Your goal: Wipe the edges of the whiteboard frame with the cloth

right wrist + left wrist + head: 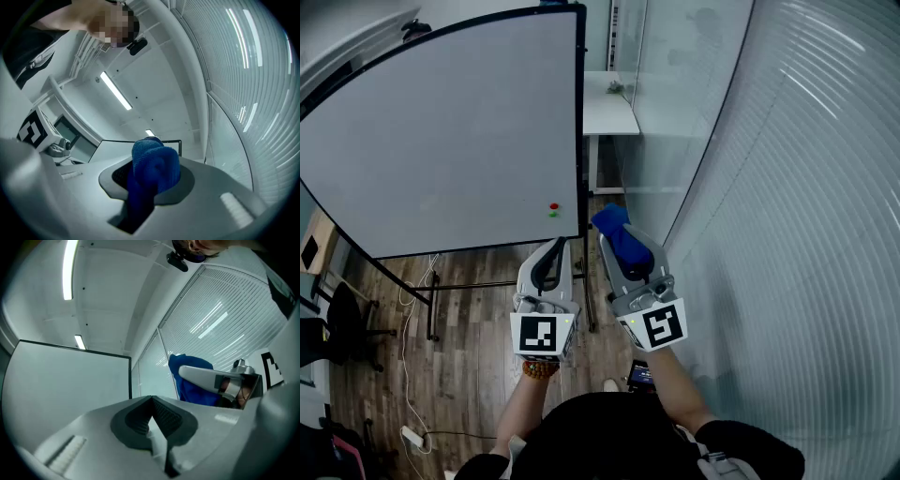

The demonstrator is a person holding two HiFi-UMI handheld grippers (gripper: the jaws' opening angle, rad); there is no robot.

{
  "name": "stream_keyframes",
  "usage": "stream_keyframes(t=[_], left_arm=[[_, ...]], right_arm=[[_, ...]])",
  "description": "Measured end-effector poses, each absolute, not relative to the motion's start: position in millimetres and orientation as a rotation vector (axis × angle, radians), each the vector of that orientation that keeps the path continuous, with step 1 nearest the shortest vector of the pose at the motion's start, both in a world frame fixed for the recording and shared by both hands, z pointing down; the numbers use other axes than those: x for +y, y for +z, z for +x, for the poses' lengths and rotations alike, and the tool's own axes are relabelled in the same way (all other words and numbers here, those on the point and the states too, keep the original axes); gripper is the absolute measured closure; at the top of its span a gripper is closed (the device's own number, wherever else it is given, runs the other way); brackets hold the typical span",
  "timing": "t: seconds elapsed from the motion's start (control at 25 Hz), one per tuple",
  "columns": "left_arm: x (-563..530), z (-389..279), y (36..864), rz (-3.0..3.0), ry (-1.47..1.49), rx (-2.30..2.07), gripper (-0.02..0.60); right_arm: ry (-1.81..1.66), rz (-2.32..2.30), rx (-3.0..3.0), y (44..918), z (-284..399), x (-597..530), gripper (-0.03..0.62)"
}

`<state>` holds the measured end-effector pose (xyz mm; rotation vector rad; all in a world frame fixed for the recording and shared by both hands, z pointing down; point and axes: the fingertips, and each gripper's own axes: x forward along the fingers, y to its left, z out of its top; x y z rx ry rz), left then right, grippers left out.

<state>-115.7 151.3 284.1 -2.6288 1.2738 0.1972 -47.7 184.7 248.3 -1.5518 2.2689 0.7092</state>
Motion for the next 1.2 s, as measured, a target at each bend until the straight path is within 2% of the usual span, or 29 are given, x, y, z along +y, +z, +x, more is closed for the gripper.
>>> stream_keyframes(t=[0.56,1.2], left_arm=[[133.3,-56.2,297.9,-2.610,0.175,1.319,0.581],[35.0,-44.6,280.5,-2.666,0.229,1.275,0.581]], right_arm=[[0.576,-1.368,2.314,249.1,11.9,158.0,0.482],[0.634,-1.361,2.335,226.6,12.3,59.2,0.480]])
